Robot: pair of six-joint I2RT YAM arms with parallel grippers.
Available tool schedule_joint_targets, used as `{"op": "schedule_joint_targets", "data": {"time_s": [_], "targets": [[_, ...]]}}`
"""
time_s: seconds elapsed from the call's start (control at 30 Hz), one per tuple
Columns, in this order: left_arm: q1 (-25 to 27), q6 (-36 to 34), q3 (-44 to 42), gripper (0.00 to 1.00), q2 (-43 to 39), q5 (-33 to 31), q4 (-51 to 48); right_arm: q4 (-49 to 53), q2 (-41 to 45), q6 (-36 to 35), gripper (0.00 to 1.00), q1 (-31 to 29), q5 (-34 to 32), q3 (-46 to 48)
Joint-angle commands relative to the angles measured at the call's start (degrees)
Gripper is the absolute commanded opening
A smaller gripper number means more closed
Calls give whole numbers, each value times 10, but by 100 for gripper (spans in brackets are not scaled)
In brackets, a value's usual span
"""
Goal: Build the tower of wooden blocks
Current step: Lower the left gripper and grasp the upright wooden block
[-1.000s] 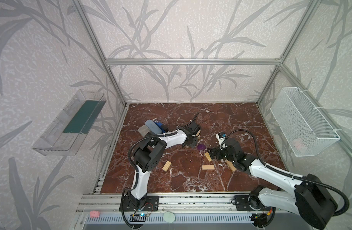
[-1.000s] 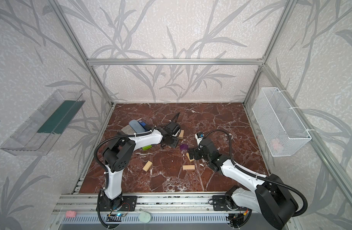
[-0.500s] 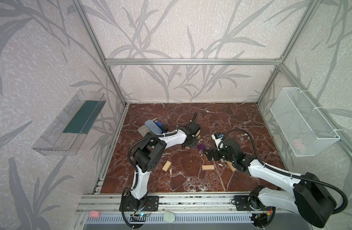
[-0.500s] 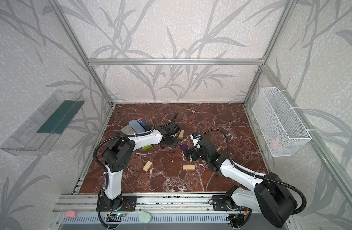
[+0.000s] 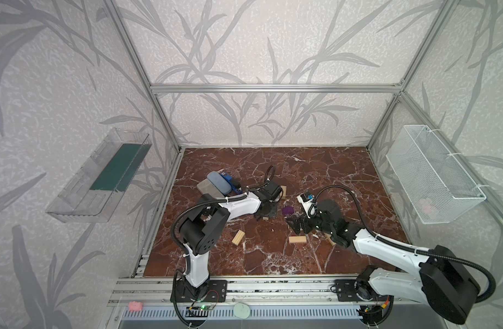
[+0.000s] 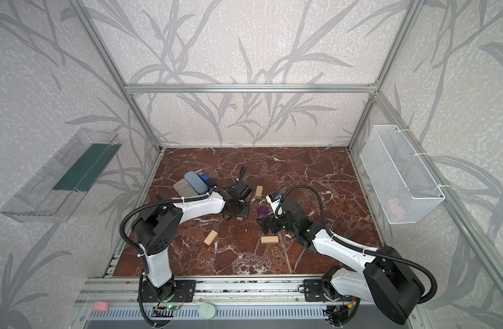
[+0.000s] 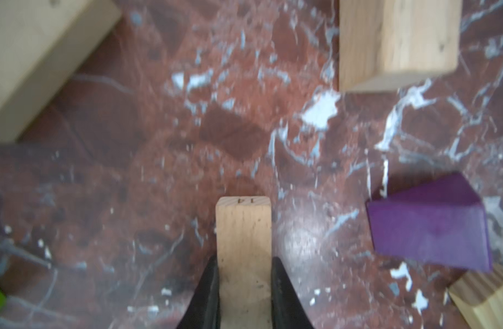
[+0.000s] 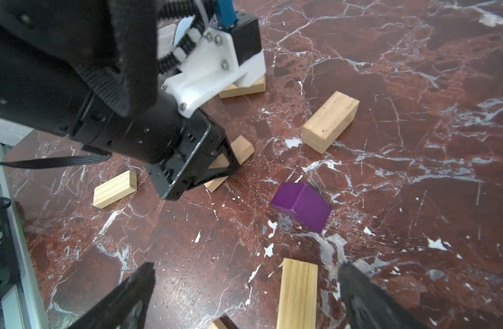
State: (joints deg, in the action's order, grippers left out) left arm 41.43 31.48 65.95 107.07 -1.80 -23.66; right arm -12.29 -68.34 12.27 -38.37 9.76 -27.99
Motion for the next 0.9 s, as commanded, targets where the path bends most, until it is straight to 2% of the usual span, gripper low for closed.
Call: {"op": "schedule_joint_targets", "data": {"time_s": [0.0, 0.13, 0.3, 0.63, 0.87], "targets": [[15, 41, -42, 19, -20, 10, -29, -17, 8, -5, 99, -3, 1, 9], [30, 63, -68, 18, -46, 10, -36, -17, 12, -5, 99, -3, 0, 10], [58, 112, -81, 18, -61, -28, -62, -24, 15, -5, 99, -3, 5, 16], [104, 178, -62, 19, -39, -77, -107, -26, 16, -6, 99, -4, 16, 20], [106, 203, -78, 23, -46, -67, -93, -24, 22, -4, 99, -4, 15, 21]]}}
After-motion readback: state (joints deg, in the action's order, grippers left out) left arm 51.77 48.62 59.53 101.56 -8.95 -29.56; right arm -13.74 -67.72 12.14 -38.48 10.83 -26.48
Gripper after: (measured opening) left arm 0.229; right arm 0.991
